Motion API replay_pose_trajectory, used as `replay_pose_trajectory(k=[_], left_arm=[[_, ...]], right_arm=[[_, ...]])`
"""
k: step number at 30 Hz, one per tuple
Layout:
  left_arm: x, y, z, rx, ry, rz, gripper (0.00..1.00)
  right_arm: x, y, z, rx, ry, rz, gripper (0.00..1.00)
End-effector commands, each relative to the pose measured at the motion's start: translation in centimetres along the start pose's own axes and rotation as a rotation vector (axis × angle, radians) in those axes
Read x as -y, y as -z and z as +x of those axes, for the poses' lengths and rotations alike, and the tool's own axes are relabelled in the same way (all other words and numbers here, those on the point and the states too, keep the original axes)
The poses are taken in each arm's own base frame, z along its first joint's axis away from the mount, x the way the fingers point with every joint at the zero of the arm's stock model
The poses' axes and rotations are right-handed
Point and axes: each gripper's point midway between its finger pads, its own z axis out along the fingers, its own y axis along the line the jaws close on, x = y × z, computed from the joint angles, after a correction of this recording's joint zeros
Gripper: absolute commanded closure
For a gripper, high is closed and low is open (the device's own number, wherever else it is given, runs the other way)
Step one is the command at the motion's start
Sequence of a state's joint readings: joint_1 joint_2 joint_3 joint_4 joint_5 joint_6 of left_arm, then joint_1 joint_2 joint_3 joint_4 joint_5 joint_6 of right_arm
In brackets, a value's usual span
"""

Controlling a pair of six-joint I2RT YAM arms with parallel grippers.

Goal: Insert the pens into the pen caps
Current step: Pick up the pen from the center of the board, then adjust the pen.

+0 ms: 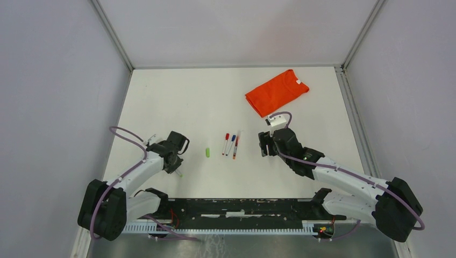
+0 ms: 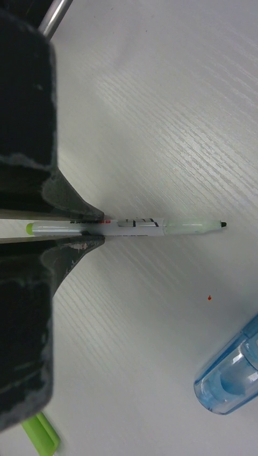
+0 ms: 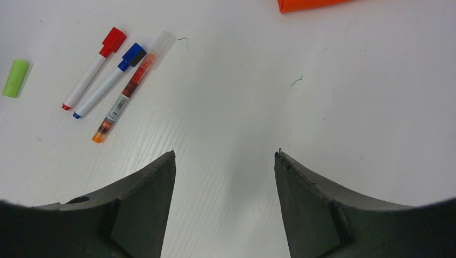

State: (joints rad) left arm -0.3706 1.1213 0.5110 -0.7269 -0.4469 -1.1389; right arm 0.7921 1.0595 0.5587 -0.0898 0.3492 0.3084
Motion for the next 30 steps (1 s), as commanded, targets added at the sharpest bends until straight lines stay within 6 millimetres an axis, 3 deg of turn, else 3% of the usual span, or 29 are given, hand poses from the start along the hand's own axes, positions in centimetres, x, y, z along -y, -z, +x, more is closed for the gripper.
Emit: replay_pose_trajectory(k=[1,10,13,18,26,30], left_arm=[[0.0,0.6,-1.2,0.045,0.051,0.006,0.86],[2.5,4.5,-4.7,0.135,0.014,0.161,0.90],[3.8,5.8,-5.0,0.143,-0.003,0.224,0.90],[8.7,8.6,-3.9,0.158,-0.059,0.396,0.90],[17.0,11.9,-0.2,0.116,-0.188,0.581,0.91],[20.3,13.5,1.2,0.085,-0.250,0.699,0.91]], right_arm=[[-0.1,0.3,-1.6,0.035,0.000,0.007,0.27],[-0.2,0.7,-2.8,0.076,-0.015,-0.005,0.27],[-1.1,0.8,-3.2,0.082,-0.024,-0.051,0.27],[-4.6,1.1,-4.0,0.089,-0.075,-0.228,0.26],[-11.2,2.3,-5.6,0.110,-0.276,-0.574,0.26],[-13.0,2.7,-5.6,0.098,-0.338,-0.678,0.26]])
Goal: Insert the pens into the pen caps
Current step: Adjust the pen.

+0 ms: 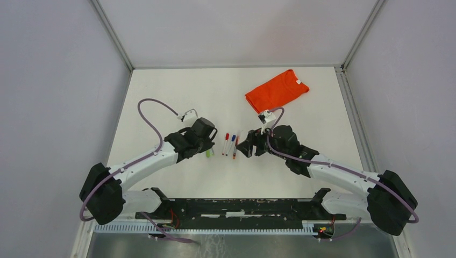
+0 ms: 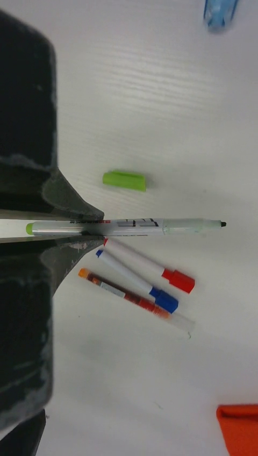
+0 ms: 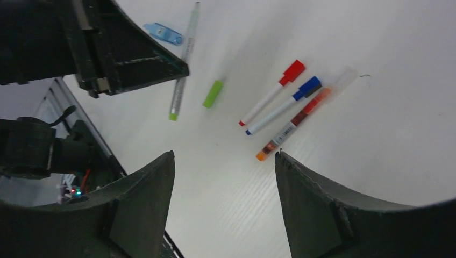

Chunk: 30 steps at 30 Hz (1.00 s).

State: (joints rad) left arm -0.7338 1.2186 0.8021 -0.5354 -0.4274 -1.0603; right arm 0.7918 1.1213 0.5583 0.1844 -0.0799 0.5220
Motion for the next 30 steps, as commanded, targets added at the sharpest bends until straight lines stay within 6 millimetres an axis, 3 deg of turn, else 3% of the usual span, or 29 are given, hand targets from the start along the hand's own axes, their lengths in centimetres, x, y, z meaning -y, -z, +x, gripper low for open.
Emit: replay_pose_trajectory(k=[1,6,14,23,30], left_arm=[[6.4,0.5,-1.3,0.018,-0.045,0.218,0.91],[9.7,1.0,-0.8,-0.016,-0.081,0.344,0.91],[12.8,2.2,-0.1,-0.048,-0.111,0.496,0.92],[13.4,3.0,-0.1,-0.040,-0.119,0.544,0.92],[13.2,3.0,0.1,-0.043,-0.118,0.549,0.92]], right_arm=[[-4.5,-0.3,-1.5,0.052,-0.105,-0.222,0.26],[-5.0,-0.9,-1.0,0.037,-0.142,-0.265,0.26],[-4.6,-1.9,-0.8,0.026,-0.211,-0.289,0.29],[-3.4,-3.4,-0.4,0.004,-0.233,-0.251,0.41],[-3.6,-4.1,-1.0,0.023,-0.248,-0.272,0.52]])
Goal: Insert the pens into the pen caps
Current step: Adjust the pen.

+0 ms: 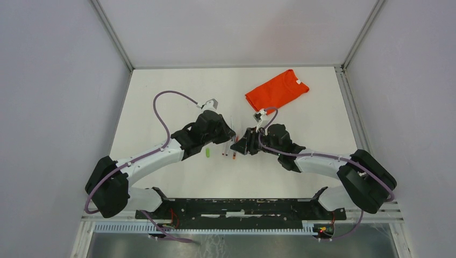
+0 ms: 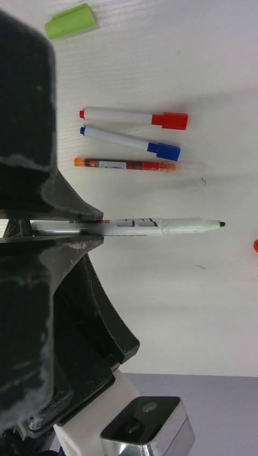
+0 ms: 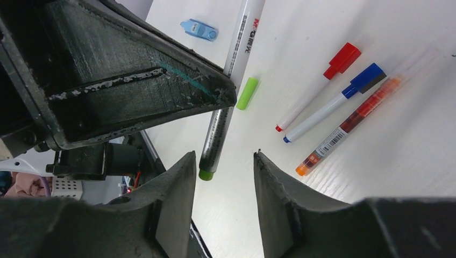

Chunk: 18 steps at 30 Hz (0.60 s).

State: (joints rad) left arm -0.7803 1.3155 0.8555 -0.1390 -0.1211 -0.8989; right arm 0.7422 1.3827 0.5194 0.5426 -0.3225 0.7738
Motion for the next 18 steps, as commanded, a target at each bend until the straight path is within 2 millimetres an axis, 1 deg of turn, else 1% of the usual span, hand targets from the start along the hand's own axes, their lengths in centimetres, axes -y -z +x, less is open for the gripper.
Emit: replay_pose_trajectory(k=[1,7,15,18], left_arm=[[1.58,0.54,-1.03,0.036,-0.037,0.066,0.92],[1.37,0.63,-0.87,0.035,-0.037,0.066,0.93],[1.43,0.87,-0.84,0.043,-0.041,0.082,0.92],[1.51,1.05,-0.95,0.051,-0.045,0.092,0.88]], right_arm=[[-2.27,-0.70,-2.78,0.072,0.017,-0.086,0.53],[-2.15,-0.81,-3.06,0.079,0.023,-0.089,0.65],[-1.90,-0.84,-2.90,0.072,0.027,-0.091,0.86],[-1.94,-0.78,-2.88,0.073,0.028,-0.099,0.94]])
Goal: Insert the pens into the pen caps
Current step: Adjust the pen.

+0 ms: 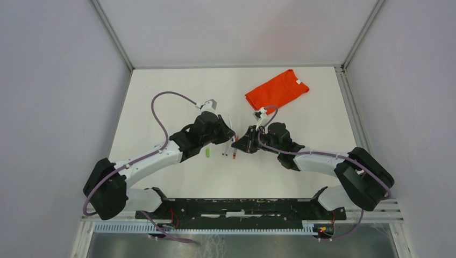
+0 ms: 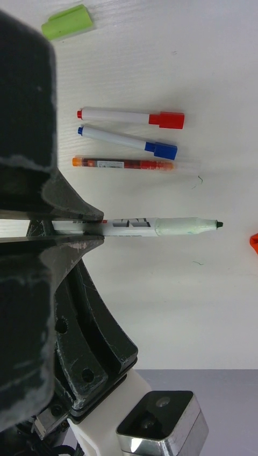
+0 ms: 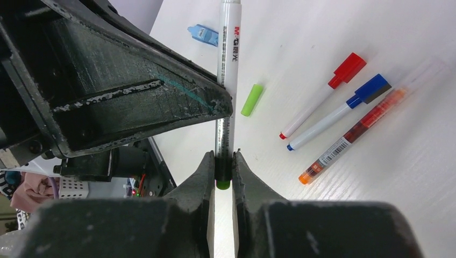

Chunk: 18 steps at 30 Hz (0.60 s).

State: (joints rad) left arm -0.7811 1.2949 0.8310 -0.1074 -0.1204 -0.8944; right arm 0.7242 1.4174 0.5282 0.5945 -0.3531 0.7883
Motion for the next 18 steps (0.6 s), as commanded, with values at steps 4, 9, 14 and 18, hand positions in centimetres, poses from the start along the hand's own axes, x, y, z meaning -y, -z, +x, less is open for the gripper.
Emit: replay_pose_trajectory(k=[4,9,14,18], left_arm=[[1.8,1.3,-1.4,0.063,-0.055,0.100,0.78],[2.2,2.7,-2.5,0.143,-0.036,0.155,0.53],[1.9,3.3,-2.9,0.182,-0.037,0.161,0.49],[2.6,3.5,-3.2,0.195,-0.046,0.200,0.50]], right_arm=[[-2.7,0.0,-2.6,0.083,0.025,-0.112,1.00],[-4.1,0.7,-3.4,0.131,0.012,-0.173,1.00],[-6.1,1.5,-4.3,0.167,0.012,-0.259,1.00],[-7.3,1.6,-4.4,0.159,0.002,-0.320,1.00]])
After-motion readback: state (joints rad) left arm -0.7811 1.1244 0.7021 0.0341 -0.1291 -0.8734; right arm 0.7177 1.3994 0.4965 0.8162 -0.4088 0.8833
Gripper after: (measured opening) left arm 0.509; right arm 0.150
